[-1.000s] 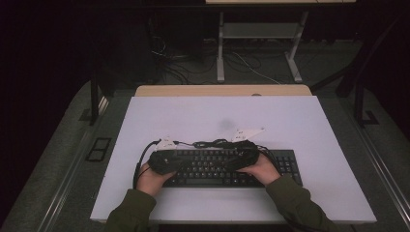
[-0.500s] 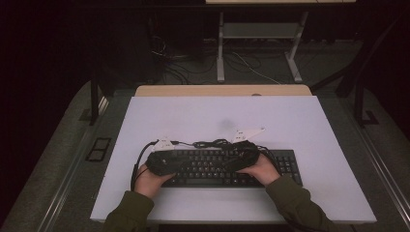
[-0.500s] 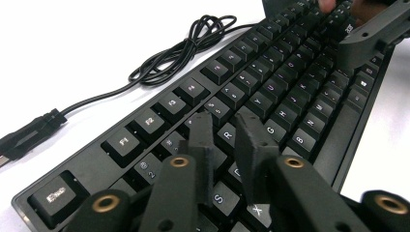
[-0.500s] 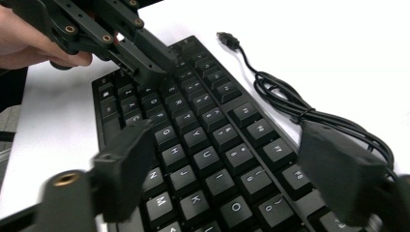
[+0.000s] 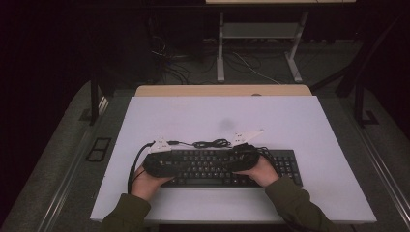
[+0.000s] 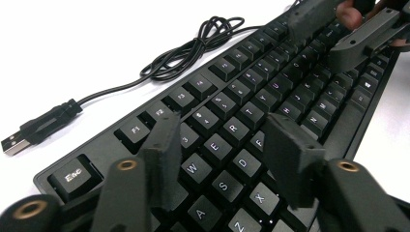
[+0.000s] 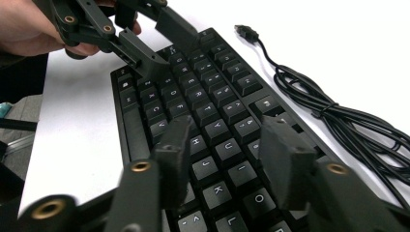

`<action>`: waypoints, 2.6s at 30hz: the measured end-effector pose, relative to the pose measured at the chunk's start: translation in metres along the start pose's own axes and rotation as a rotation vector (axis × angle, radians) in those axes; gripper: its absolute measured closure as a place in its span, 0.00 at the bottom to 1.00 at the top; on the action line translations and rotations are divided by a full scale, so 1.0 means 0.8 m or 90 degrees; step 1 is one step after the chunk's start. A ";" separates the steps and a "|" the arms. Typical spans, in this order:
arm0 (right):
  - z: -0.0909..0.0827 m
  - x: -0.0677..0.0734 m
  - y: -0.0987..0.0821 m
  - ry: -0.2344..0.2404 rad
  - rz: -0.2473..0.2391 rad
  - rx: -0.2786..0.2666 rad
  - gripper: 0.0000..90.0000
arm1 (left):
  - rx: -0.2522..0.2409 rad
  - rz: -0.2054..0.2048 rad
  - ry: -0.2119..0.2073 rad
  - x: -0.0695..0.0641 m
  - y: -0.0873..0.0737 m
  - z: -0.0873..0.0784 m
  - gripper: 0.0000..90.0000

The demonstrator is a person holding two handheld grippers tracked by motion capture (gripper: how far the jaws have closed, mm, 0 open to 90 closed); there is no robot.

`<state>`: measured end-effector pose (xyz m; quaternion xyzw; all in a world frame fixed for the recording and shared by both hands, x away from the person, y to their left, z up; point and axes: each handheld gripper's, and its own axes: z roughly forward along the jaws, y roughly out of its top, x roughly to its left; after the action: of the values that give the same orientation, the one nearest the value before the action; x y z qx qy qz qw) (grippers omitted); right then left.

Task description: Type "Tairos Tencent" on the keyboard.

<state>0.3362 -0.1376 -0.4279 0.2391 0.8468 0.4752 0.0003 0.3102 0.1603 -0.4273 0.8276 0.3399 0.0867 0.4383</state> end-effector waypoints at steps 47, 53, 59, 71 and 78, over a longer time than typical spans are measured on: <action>0.035 0.031 -0.007 0.040 -0.045 0.088 0.99 | -0.009 0.002 0.007 0.000 -0.005 0.002 0.31; 0.034 0.030 -0.007 0.042 -0.043 0.086 0.99 | -0.009 0.001 0.009 0.000 -0.005 0.002 0.31; 0.032 0.030 -0.006 0.042 -0.045 0.077 0.99 | -0.011 0.000 0.010 0.001 -0.005 0.001 0.31; 0.027 0.027 -0.004 0.050 -0.032 0.058 0.92 | -0.017 0.002 0.012 0.002 -0.004 -0.001 0.31; 0.021 0.023 -0.002 0.052 -0.017 0.033 0.73 | -0.017 0.006 0.010 -0.001 -0.002 0.000 0.31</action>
<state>0.3231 -0.1175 -0.4345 0.2081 0.8613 0.4623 -0.0345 0.3086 0.1606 -0.4283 0.8226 0.3380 0.0998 0.4462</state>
